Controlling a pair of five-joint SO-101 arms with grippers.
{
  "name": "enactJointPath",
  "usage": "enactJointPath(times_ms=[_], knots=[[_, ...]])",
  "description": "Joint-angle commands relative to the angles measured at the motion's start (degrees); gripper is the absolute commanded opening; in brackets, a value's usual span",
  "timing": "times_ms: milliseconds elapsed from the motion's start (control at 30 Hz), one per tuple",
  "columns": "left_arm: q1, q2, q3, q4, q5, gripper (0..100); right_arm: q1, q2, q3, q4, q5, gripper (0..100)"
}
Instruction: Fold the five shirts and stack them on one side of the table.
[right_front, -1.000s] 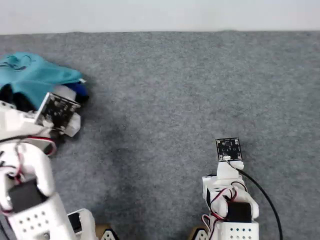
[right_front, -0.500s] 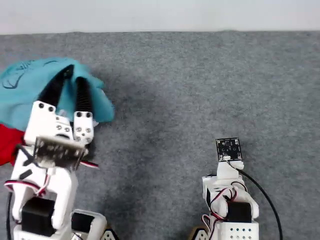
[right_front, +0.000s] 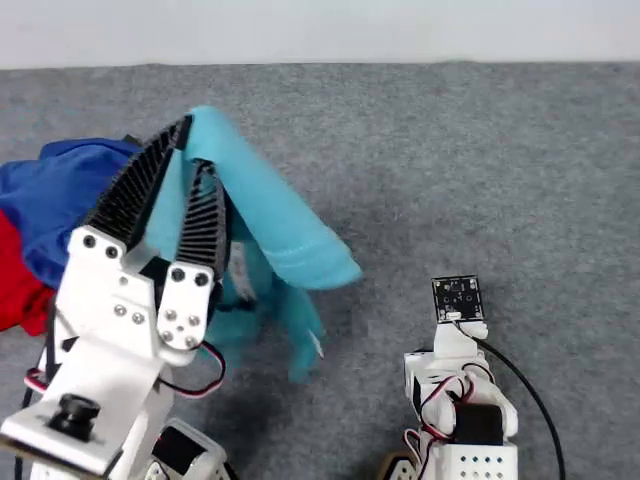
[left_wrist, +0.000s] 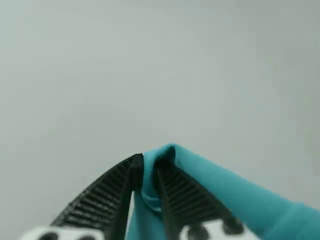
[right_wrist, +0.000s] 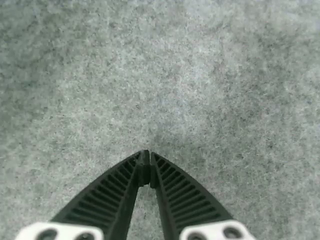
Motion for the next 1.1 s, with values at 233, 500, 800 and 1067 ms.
enactJointPath(times_ms=[233,500,800,1067], knots=[[4.04,-0.18,3.21,0.53,0.26,1,0.22,-0.84,0.79,0.04,0.53,0.9],[-6.15,-0.53,21.85,3.69,-5.36,1,0.22,-0.84,0.79,0.04,0.53,0.9],[-11.60,-0.18,37.93,3.78,-21.80,1,0.22,-0.84,0.79,0.04,0.53,0.9],[-10.46,-0.09,40.84,11.16,-27.43,3,0.22,-0.84,0.79,0.04,0.53,0.9]])
